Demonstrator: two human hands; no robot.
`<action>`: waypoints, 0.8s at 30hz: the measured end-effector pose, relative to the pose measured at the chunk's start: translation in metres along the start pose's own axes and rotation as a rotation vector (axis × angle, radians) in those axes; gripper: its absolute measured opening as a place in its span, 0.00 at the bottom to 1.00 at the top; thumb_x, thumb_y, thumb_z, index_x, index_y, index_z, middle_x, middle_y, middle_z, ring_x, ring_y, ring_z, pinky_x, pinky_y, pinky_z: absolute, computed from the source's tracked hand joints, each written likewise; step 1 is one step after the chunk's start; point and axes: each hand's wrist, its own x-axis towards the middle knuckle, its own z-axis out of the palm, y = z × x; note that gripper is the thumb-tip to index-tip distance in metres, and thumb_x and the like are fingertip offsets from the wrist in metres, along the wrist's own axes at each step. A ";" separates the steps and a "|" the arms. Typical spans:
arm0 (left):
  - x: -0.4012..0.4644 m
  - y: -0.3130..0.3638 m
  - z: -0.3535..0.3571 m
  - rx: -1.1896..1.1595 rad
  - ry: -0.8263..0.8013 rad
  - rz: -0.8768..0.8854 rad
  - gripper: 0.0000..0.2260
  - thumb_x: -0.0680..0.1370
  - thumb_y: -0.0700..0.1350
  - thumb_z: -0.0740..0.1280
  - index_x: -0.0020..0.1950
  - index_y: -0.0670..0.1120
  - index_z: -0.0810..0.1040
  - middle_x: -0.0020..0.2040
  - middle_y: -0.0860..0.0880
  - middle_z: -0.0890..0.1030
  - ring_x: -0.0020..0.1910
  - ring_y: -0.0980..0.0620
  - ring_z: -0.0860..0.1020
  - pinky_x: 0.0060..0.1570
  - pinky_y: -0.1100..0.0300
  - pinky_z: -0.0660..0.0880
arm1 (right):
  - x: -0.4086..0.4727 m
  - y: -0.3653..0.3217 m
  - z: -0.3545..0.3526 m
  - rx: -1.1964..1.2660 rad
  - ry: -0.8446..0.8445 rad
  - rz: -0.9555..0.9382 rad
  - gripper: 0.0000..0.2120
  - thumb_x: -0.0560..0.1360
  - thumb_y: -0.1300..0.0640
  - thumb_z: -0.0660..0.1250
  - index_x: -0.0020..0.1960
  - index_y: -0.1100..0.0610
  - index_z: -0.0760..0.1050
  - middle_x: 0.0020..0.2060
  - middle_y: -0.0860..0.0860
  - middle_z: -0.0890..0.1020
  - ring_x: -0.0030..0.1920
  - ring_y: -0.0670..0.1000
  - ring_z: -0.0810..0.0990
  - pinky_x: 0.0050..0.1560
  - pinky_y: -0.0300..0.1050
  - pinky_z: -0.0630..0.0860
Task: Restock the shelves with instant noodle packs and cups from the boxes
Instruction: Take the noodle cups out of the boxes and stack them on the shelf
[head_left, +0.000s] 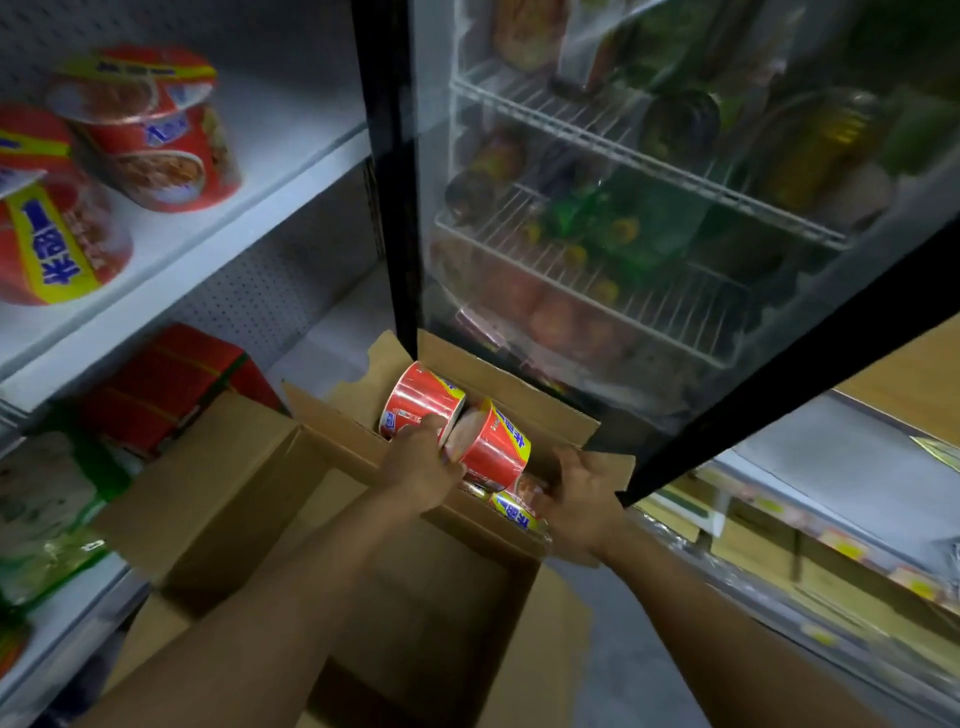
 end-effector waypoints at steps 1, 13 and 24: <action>0.010 -0.002 0.003 0.001 -0.006 0.000 0.26 0.75 0.45 0.71 0.71 0.47 0.66 0.66 0.46 0.73 0.65 0.44 0.72 0.61 0.51 0.74 | 0.009 0.002 0.003 0.005 -0.004 0.006 0.32 0.74 0.45 0.67 0.73 0.48 0.57 0.69 0.54 0.68 0.67 0.56 0.69 0.66 0.58 0.69; 0.115 -0.023 0.053 -0.118 0.006 -0.206 0.24 0.77 0.46 0.68 0.71 0.46 0.64 0.66 0.41 0.70 0.63 0.42 0.73 0.55 0.55 0.73 | 0.120 0.014 0.035 -0.002 -0.055 0.073 0.34 0.75 0.46 0.67 0.75 0.50 0.56 0.71 0.54 0.64 0.71 0.57 0.61 0.68 0.54 0.62; 0.161 -0.061 0.126 -0.225 -0.066 -0.447 0.16 0.80 0.46 0.63 0.66 0.43 0.72 0.61 0.44 0.76 0.60 0.45 0.74 0.52 0.58 0.70 | 0.201 0.024 0.085 0.103 -0.145 0.165 0.36 0.76 0.34 0.56 0.77 0.46 0.48 0.76 0.57 0.48 0.75 0.64 0.49 0.71 0.67 0.56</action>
